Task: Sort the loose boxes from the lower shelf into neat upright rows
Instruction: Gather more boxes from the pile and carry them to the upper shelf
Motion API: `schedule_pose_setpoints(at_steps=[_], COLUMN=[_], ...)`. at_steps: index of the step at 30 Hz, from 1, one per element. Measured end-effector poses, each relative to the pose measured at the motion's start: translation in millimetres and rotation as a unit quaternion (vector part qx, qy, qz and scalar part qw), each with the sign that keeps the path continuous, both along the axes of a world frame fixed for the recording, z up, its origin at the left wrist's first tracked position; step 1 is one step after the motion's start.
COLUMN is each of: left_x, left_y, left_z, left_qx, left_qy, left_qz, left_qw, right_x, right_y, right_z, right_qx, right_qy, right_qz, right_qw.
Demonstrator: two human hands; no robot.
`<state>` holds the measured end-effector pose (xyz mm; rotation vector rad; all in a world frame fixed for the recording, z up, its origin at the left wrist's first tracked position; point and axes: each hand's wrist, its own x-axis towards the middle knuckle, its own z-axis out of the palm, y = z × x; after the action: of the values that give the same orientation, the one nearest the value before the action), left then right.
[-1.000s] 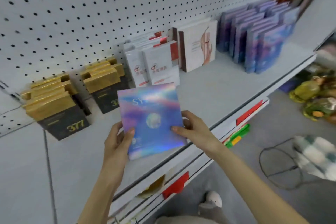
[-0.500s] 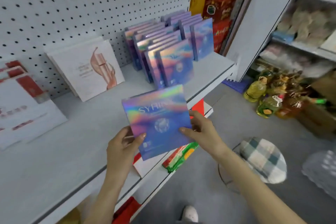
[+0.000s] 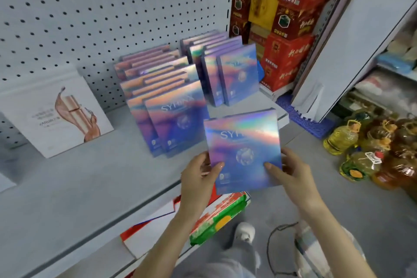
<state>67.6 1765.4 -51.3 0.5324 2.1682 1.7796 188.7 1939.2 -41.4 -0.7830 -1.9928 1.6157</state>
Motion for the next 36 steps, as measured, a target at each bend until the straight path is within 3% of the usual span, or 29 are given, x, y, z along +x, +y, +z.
schedule_pose_setpoints(at_steps=[7, 12, 21, 32, 36], left_x=[-55.6, -91.9, -114.3, -117.1, -113.3], left_y=[126.4, 170.9, 193.6, 218.4, 230.1], left_z=[-10.0, -16.1, -21.2, -19.4, -20.3], left_qx=[-0.002, -0.016, -0.112, -0.1, -0.111], left_qy=[-0.001, 0.061, 0.083, 0.102, 0.096], left_qz=[0.053, 0.141, 0.282, 0.374, 0.4], left_qw=[0.999, 0.988, 0.949, 0.916, 0.905], right_x=[-77.9, -141.1, -204.1, -223.3, -232.9], right_y=[130.5, 173.3, 198.5, 211.3, 220.9], right_z=[0.4, -9.7, -18.5, -29.4, -35.8], right_qx=[0.111, 0.162, 0.139, 0.104, 0.126], right_qy=[-0.088, -0.149, -0.095, 0.006, -0.008], right_qz=[0.012, 0.076, 0.136, 0.143, 0.151], right_qw=[0.99, 0.972, 0.976, 0.984, 0.98])
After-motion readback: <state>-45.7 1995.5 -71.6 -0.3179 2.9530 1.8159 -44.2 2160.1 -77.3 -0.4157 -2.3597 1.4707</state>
